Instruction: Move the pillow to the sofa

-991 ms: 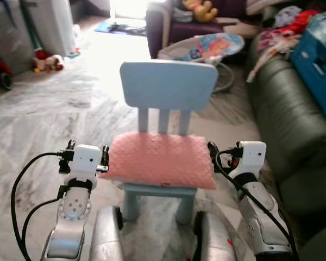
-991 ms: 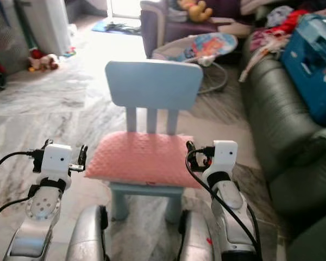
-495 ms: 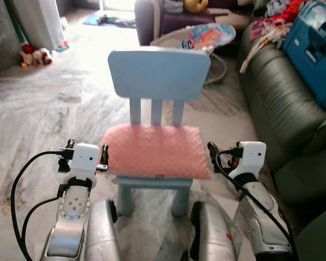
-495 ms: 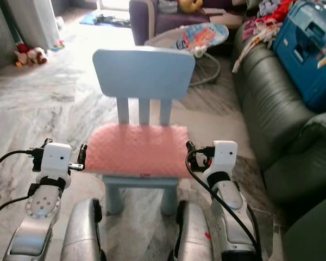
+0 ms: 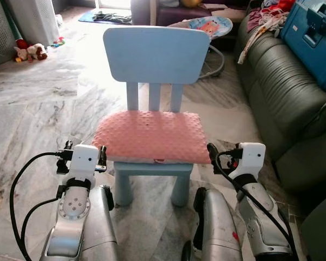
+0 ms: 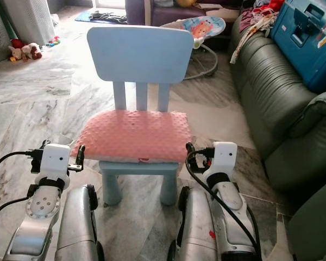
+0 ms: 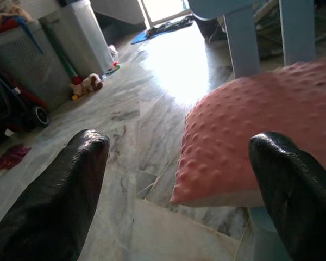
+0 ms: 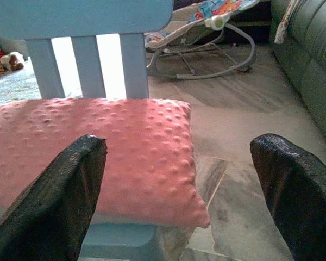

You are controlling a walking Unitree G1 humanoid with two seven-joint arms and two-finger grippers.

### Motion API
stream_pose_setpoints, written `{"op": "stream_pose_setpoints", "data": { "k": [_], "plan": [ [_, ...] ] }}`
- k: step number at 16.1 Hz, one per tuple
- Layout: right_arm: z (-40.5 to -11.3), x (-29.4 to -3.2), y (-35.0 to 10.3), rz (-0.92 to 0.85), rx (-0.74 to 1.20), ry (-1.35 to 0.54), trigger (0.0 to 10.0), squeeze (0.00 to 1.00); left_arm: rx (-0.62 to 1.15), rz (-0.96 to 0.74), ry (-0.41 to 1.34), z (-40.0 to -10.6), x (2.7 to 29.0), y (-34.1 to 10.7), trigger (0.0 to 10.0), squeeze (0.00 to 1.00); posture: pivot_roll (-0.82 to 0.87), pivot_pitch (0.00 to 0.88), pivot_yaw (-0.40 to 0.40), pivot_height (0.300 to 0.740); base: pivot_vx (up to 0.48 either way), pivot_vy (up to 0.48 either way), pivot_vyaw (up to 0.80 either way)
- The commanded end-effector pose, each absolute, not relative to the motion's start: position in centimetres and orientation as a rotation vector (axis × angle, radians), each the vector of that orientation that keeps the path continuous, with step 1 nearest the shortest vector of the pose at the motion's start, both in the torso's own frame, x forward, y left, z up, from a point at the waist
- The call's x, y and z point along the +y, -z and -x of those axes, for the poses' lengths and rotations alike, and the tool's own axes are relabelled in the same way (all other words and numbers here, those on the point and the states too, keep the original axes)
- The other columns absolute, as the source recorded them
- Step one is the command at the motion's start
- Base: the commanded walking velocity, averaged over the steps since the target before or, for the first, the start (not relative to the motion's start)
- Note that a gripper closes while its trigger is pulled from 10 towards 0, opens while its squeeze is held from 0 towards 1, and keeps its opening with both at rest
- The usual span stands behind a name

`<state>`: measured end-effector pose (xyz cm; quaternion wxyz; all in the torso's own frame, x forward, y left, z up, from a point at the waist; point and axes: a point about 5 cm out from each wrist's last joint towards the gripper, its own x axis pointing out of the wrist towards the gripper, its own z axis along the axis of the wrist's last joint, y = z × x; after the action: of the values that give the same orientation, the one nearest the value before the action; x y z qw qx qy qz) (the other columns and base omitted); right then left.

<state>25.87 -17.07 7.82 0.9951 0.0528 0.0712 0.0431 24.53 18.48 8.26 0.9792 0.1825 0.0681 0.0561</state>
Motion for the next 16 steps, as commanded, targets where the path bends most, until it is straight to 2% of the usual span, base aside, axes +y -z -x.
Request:
{"op": "stream_pose_setpoints", "data": {
  "k": [1,8,11,13,16],
  "plan": [
    [-26.5,-17.3,-8.4,-0.103,0.131,-0.095,10.0,0.00,0.126,-0.378,-0.144,-25.2,19.1,-8.7,10.0,0.00,0.02,0.000,-0.065,0.447,0.000,0.000,0.00],
    [-26.9,-16.8,-8.8,-0.116,0.133,-0.151,10.0,0.00,0.108,-0.345,-0.220,-26.0,20.1,-9.2,10.0,0.00,0.02,0.000,-0.098,0.437,0.000,0.000,0.00],
    [-26.6,-16.6,-8.6,-0.120,0.183,-0.185,10.0,0.00,0.111,-0.339,-0.229,-26.0,20.2,-9.3,10.0,0.00,0.02,0.042,-0.108,0.437,0.000,0.000,0.00],
    [-27.0,-16.8,-8.0,-0.095,0.287,-0.213,10.0,0.00,0.117,-0.336,-0.240,-26.2,20.7,-9.4,10.0,0.00,0.02,0.068,-0.108,0.437,0.000,0.000,0.00],
    [-28.3,-17.5,-8.5,-0.082,0.301,-0.211,10.0,0.00,0.165,-0.331,-0.259,-26.3,21.5,-9.0,10.0,0.00,0.01,0.102,-0.111,0.437,0.000,0.000,0.00]
  ]
}}
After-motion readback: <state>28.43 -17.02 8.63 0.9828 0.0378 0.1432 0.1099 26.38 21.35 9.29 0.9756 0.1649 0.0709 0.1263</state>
